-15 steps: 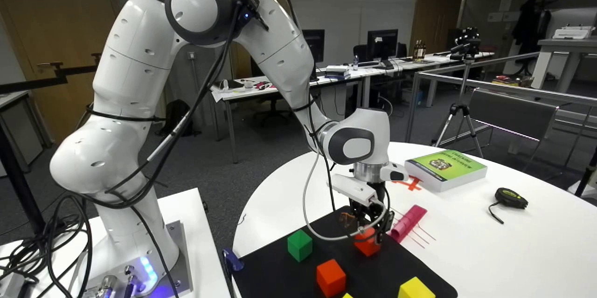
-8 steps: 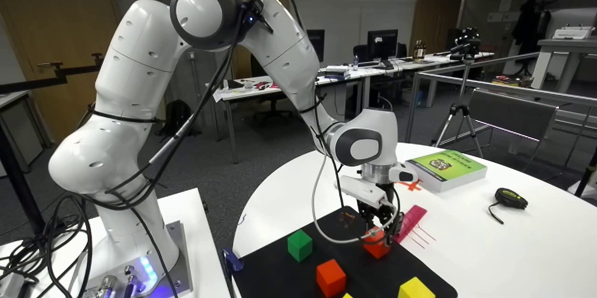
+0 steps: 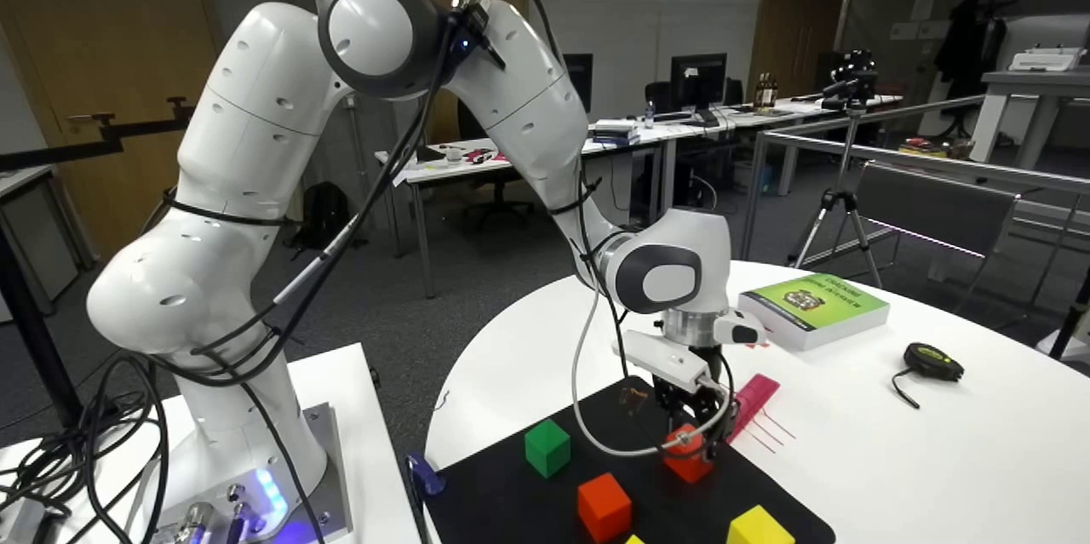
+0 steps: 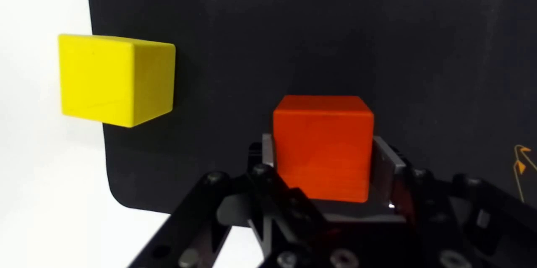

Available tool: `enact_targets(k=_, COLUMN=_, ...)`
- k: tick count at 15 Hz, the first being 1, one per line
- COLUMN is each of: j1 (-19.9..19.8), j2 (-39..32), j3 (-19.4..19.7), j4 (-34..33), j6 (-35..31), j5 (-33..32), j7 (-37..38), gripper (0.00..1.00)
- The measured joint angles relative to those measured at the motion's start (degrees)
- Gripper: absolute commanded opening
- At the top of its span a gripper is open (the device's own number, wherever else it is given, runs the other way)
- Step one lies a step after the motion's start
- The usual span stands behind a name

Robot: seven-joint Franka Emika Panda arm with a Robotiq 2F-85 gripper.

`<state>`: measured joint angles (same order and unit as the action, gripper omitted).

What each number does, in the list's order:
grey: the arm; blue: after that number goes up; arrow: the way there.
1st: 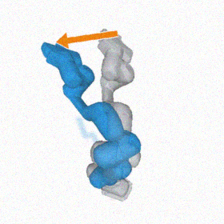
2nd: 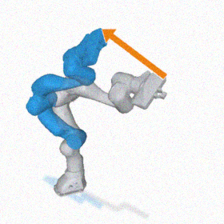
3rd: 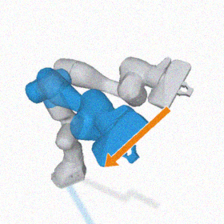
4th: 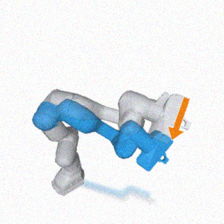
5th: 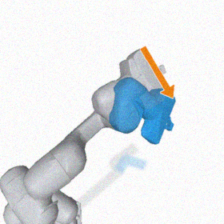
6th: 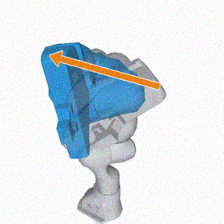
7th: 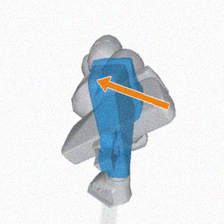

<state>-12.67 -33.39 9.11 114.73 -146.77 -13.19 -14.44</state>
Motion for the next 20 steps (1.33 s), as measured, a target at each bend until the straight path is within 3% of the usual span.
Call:
enact_targets(k=2, j1=0.0, j2=-0.1, j3=0.0, j4=0.0, j6=0.1, j5=0.0, j7=0.0, gripper=0.98)
enact_targets(k=3, j1=0.0, j2=-0.2, j3=0.0, j4=0.0, j6=0.1, j5=0.0, j7=0.1, gripper=1.00)
enact_targets(k=7, j1=0.1, j2=0.3, j3=0.0, j4=0.0, j6=0.2, j5=0.0, j7=1.2, gripper=1.00)
enact_targets(k=10, j1=2.1, j2=3.9, j3=2.2, j4=2.1, j6=0.2, j5=-0.4, j7=7.4, gripper=1.00)
enact_targets(k=14, j1=5.2, j2=13.8, j3=5.0, j4=11.5, j6=0.2, j5=-2.8, j7=13.6, gripper=1.00)
enact_targets(k=20, j1=5.7, j2=29.7, j3=5.6, j4=30.1, j6=0.9, j5=-11.2, j7=16.0, gripper=1.00)
